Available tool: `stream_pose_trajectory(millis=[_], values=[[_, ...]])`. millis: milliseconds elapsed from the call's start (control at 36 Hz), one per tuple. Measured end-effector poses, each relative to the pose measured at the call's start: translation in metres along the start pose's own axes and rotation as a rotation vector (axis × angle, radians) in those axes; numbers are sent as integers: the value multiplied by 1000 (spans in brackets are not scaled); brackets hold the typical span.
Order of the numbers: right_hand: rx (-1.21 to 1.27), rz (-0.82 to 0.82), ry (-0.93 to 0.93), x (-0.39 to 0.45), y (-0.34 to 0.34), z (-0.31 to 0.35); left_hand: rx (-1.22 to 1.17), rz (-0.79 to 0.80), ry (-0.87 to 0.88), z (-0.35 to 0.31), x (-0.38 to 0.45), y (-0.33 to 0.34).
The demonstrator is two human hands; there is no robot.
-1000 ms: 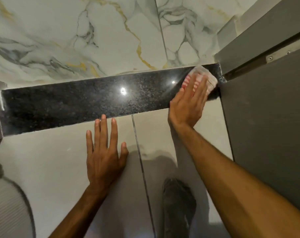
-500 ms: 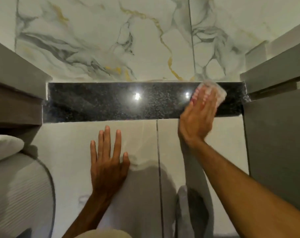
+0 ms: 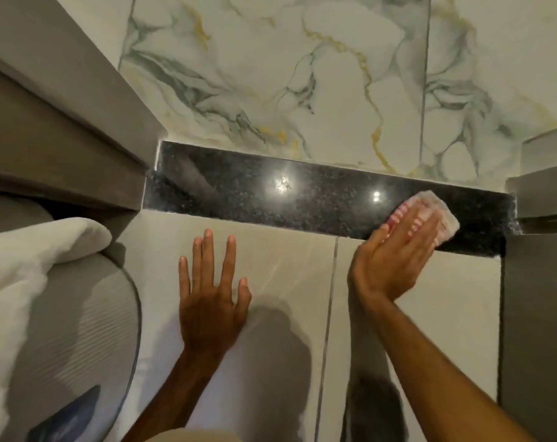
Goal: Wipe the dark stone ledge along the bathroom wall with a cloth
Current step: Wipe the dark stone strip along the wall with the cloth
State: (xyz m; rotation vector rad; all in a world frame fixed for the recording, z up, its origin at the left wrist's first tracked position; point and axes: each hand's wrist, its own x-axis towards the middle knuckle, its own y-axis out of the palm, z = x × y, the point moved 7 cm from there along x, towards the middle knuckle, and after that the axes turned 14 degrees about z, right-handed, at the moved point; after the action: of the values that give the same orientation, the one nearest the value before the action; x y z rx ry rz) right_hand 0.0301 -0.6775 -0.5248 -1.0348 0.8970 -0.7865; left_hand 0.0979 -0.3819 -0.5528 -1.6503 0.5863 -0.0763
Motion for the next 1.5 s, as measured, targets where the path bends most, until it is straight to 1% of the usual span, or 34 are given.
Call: stream_pose_trajectory(millis=[28,56,83,139,194,222,250,278,306,361,389,444,500,556,611,667,722,806,833,889,944,1000,1056,1083,1139,1194,1278,1333,1417,1444,1500], values=[[17,13,-42,6,7,24,2,-9,-27,2,-1,1],[16,30,-132,9,15,50,3,-20,-60,5,-2,1],[-6,50,-264,6,23,76,1,-33,-91,8,-4,1],[-64,118,-591,-13,38,120,-6,-48,-147,12,-3,0],[-127,257,-878,-45,46,140,-13,-56,-194,16,-4,-9],[-161,315,-968,-59,47,133,-6,-55,-195,16,-4,-12],[-183,346,-1003,-68,47,117,4,-42,-188,14,-3,-11],[-193,359,-1009,-73,45,96,15,-31,-174,13,-3,-9],[-200,358,-977,-74,41,71,25,-21,-153,12,-4,-6],[-184,323,-869,-66,25,34,28,-21,-108,15,-6,-7],[-160,304,-803,-57,18,29,20,-29,-95,18,-6,-10],[-108,269,-651,-39,11,42,-13,-42,-95,24,-5,-12],[-76,208,-522,-26,13,77,-31,-39,-125,29,-4,-8],[-75,177,-496,-25,25,126,-30,-25,-188,33,-5,-4],[-116,234,-579,-34,47,177,-33,-15,-259,40,-7,-2],[-192,331,-757,-55,69,217,-31,-2,-294,45,-9,0],[-226,413,-952,-78,81,232,-32,15,-285,47,-12,0],[-300,447,-1197,-101,75,202,-18,28,-253,50,-18,-2],[-318,439,-1242,-104,70,182,-26,23,-242,51,-20,-3],[-317,417,-1257,-98,57,143,-30,-9,-232,49,-23,-6],[-285,373,-1188,-83,47,124,-16,-17,-237,47,-21,-8],[-227,307,-1052,-72,45,132,-6,-6,-239,46,-19,-7],[-188,242,-862,-66,48,157,-2,-6,-238,47,-19,-6],[-184,237,-776,-67,55,173,-1,-9,-237,48,-20,-5],[-170,264,-688,-74,71,209,-1,-15,-239,50,-20,-4],[-162,287,-743,-89,87,247,-9,-19,-247,51,-20,-3],[-202,353,-983,-117,102,276,-48,-34,-277,54,-20,-4],[-226,387,-1127,-127,99,265,-75,-32,-295,56,-22,-5],[-361,404,-1350,-136,87,216,-57,2,-291,55,-24,-6],[-395,406,-1393,-134,82,200,-49,14,-290,55,-23,-6],[-389,390,-1418,-121,74,184,-54,26,-292,55,-22,-6]])
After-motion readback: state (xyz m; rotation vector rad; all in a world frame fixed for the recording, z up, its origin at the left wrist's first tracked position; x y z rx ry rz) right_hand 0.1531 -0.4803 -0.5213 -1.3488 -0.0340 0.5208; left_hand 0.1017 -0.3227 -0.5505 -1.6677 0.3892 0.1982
